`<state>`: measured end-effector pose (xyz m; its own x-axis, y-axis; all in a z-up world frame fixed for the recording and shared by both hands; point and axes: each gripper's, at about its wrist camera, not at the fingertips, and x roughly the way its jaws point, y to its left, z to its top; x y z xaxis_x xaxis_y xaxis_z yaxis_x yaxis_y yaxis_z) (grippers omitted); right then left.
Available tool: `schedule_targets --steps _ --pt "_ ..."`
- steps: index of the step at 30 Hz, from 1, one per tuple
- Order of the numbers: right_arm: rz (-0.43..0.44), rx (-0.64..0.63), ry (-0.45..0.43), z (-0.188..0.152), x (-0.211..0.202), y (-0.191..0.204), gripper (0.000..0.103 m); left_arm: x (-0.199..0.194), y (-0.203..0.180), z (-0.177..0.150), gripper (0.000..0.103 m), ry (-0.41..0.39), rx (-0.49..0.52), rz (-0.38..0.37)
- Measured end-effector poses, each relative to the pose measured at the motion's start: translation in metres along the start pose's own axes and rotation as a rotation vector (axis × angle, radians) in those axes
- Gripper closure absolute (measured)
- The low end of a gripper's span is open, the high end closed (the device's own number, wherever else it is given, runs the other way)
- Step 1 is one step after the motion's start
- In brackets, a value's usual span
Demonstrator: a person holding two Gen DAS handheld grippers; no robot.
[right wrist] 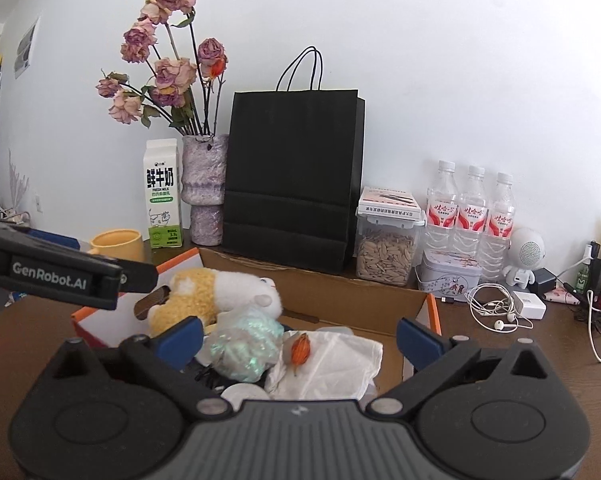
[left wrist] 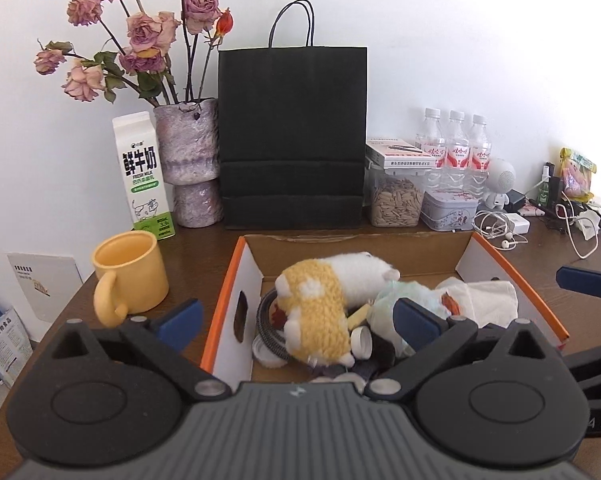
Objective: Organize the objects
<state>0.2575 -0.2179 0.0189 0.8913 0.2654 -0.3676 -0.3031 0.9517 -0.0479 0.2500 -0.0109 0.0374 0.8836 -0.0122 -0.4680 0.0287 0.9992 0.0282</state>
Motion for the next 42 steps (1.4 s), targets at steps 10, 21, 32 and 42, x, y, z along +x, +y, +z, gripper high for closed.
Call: schedule_targets --steps 10,21,32,42 --pt "-0.01 0.037 0.046 -0.028 -0.086 0.034 0.0 -0.081 0.011 -0.059 0.0 0.062 -0.008 0.003" --pt "-0.018 0.074 0.071 -0.053 -0.129 0.044 0.0 -0.12 0.01 -0.09 0.0 0.079 -0.022 -0.007" --pt "-0.02 0.077 0.078 -0.055 -0.129 0.044 0.0 -0.119 0.008 -0.093 0.0 0.084 -0.024 -0.009" --pt "-0.018 0.08 0.079 -0.057 -0.129 0.045 0.0 -0.12 0.009 -0.094 0.0 0.084 -0.031 -0.009"
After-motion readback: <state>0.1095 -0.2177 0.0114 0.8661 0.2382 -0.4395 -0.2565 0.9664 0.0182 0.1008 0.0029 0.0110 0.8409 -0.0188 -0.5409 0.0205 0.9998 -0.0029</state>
